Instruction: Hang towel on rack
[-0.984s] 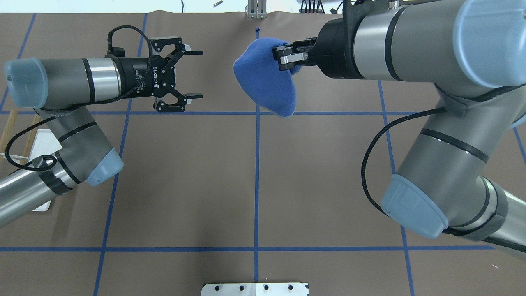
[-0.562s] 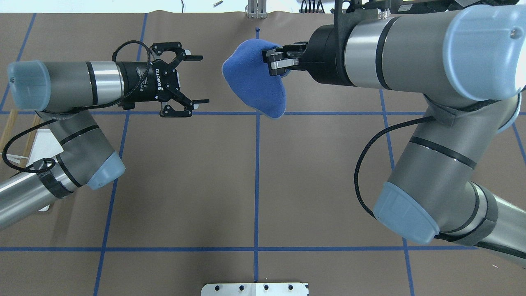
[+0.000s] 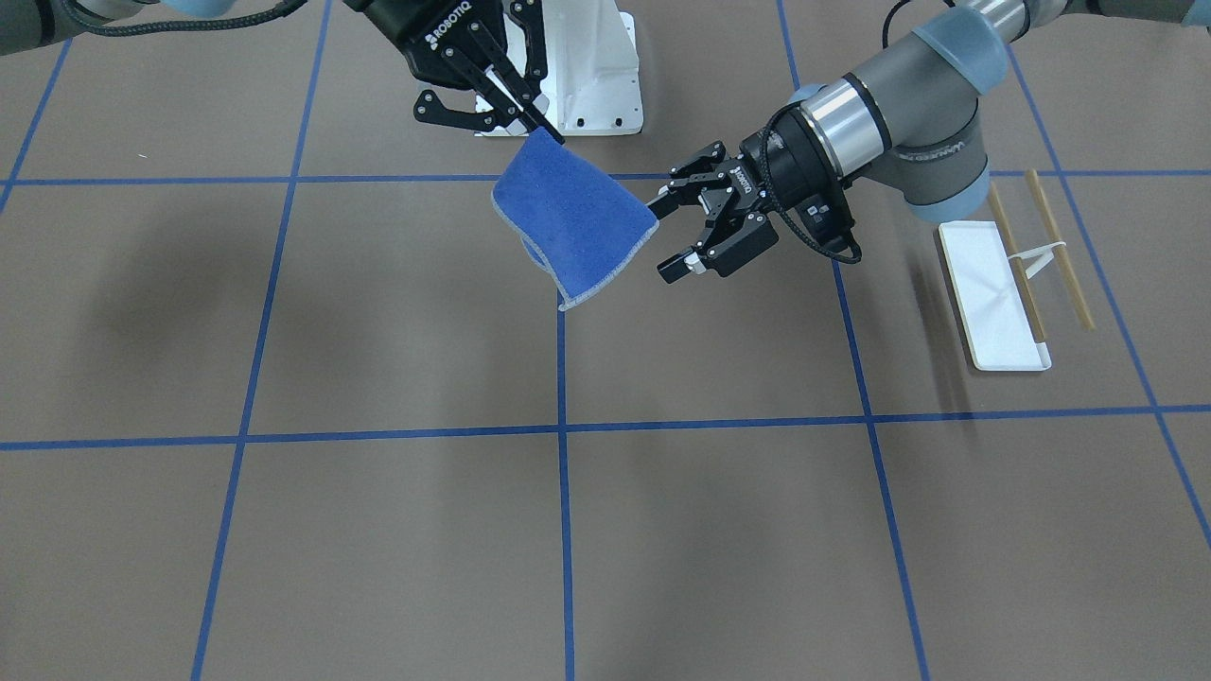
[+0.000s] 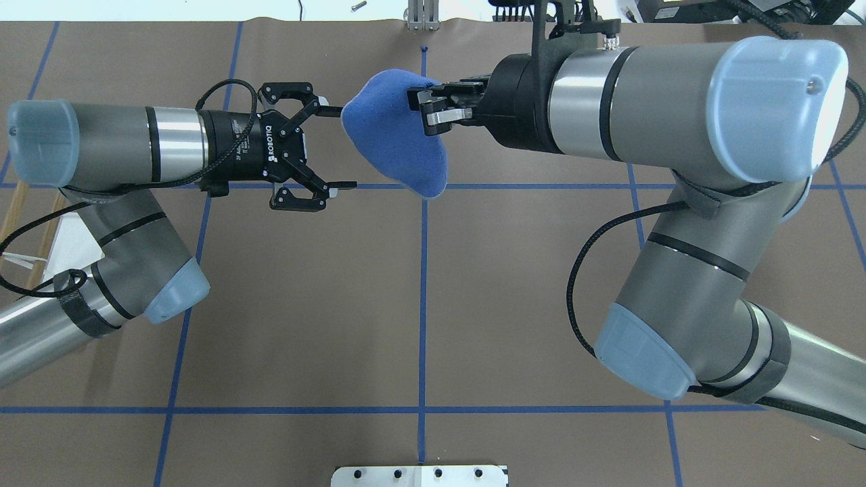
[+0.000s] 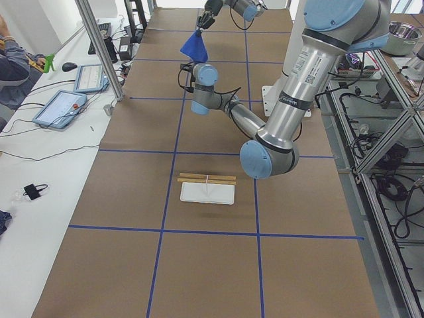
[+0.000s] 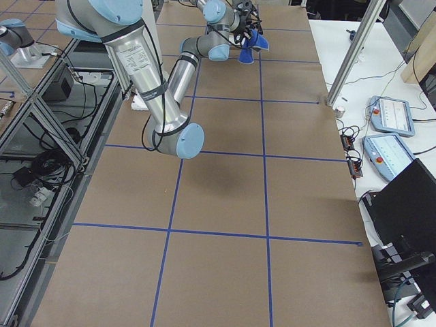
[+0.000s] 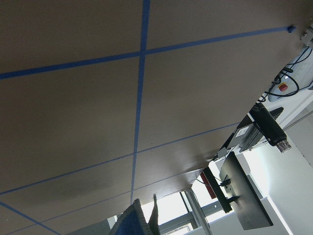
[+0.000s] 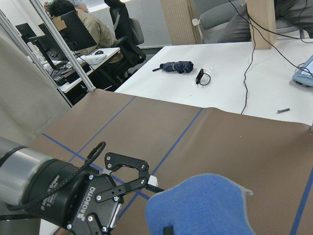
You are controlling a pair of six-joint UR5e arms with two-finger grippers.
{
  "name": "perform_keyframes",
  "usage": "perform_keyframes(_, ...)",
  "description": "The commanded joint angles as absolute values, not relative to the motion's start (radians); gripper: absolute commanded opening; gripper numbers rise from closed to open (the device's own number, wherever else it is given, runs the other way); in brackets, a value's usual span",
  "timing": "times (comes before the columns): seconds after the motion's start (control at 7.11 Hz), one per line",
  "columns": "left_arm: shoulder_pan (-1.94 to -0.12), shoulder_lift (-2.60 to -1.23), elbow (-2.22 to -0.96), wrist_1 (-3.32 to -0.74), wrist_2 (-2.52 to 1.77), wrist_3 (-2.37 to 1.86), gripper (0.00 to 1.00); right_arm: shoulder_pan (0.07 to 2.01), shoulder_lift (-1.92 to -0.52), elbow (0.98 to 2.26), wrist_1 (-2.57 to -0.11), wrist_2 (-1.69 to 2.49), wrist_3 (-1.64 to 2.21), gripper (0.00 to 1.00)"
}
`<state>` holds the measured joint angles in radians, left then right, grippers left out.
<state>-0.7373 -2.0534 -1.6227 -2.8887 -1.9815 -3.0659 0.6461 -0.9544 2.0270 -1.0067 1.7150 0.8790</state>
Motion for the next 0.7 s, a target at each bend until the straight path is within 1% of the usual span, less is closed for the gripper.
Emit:
perform_keyframes(0.0, -0.732, -2.054, -1.629, -2.888, -1.983, -3.066, 0.98, 0.627, -0.942, 2.019, -0.97, 1.715, 0.877, 0.0)
perform_keyframes(0.56, -0.73, -2.045, -1.638, -2.899, -1.983, -3.066, 0.98, 0.623, -0.916, 2.008, -0.966, 1.717, 0.876, 0.0)
